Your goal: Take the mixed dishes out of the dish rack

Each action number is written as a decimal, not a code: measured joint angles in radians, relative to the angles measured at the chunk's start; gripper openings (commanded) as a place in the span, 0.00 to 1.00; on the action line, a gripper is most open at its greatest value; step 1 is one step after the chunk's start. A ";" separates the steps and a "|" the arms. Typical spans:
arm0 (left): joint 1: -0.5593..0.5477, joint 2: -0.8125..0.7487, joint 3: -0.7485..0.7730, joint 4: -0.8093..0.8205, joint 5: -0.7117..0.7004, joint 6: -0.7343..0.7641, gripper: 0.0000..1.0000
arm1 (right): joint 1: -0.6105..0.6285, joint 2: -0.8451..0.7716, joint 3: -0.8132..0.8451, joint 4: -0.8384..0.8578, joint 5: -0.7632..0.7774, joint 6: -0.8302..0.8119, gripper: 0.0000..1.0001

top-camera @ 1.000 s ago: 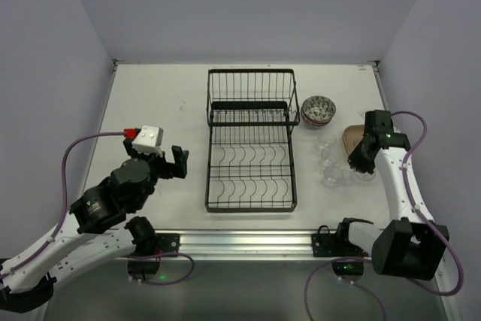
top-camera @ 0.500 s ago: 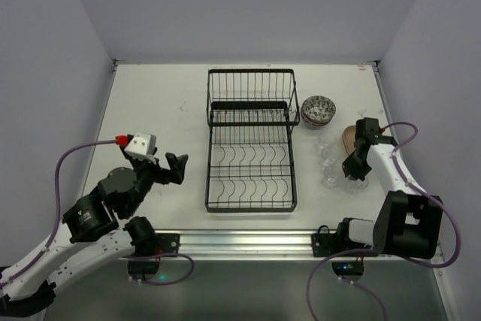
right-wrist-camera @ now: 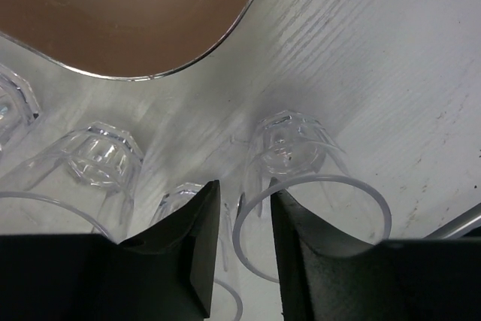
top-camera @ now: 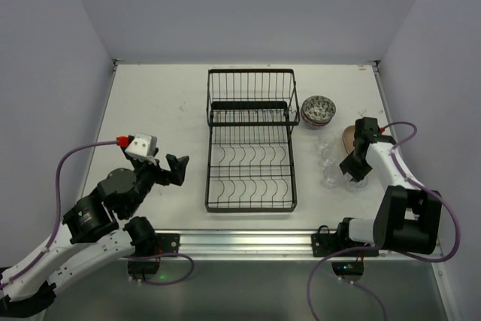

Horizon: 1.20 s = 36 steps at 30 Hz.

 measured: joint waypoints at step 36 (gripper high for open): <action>0.389 0.294 0.145 0.015 -0.126 -0.014 1.00 | 0.200 -0.894 0.572 -0.187 -0.188 -0.415 0.99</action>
